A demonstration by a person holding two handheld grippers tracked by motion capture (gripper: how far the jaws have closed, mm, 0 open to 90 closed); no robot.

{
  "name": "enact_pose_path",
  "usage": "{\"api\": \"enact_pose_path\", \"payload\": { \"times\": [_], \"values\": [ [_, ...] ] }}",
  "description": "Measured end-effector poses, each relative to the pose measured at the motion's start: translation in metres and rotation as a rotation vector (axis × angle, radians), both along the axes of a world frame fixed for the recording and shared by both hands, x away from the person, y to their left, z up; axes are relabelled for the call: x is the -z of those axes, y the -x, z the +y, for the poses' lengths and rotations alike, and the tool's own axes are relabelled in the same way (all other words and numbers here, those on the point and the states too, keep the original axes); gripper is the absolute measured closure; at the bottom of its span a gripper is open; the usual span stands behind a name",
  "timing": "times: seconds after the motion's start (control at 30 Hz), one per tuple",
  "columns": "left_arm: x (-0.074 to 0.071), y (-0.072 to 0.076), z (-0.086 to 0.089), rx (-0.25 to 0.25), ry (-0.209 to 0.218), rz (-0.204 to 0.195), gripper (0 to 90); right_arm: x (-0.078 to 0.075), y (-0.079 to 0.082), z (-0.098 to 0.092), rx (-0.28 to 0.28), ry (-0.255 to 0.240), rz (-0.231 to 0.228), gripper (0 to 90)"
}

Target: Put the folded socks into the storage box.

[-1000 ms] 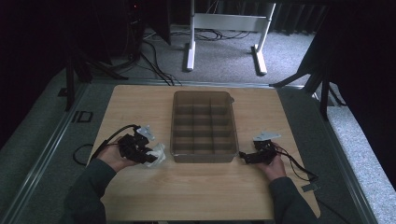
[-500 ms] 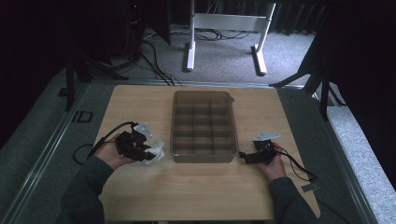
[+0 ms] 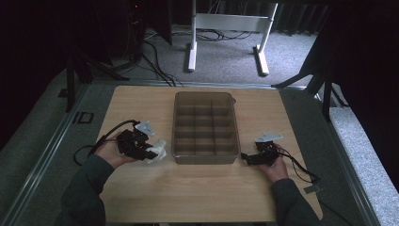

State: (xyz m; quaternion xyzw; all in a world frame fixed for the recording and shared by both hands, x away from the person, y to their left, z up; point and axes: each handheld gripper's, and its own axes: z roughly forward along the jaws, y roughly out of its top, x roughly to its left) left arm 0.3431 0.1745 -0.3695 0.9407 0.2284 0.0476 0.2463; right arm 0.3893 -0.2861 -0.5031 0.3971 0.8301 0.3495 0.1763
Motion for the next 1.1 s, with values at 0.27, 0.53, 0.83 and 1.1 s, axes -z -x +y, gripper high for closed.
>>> {"api": "enact_pose_path", "payload": {
  "times": [0.27, 0.53, 0.83, 1.1],
  "values": [
    [-0.002, -0.001, -0.003, 0.009, -0.001, -0.01, 68.8, 0.0, 0.0, 0.0, 0.0, 0.0, 0.0, 10.3],
    [-0.004, -0.004, -0.007, 0.021, 0.0, -0.012, 68.8, 0.0, 0.0, 0.0, 0.0, 0.0, 0.0, 10.3],
    [-0.007, -0.006, -0.012, 0.039, -0.003, -0.017, 68.9, 0.0, 0.0, 0.0, 0.002, -0.002, 0.001, 10.3],
    [-0.01, -0.01, -0.02, 0.063, -0.002, -0.023, 68.8, 0.0, 0.0, 0.0, 0.0, -0.001, 0.0, 10.3]
  ]
}}
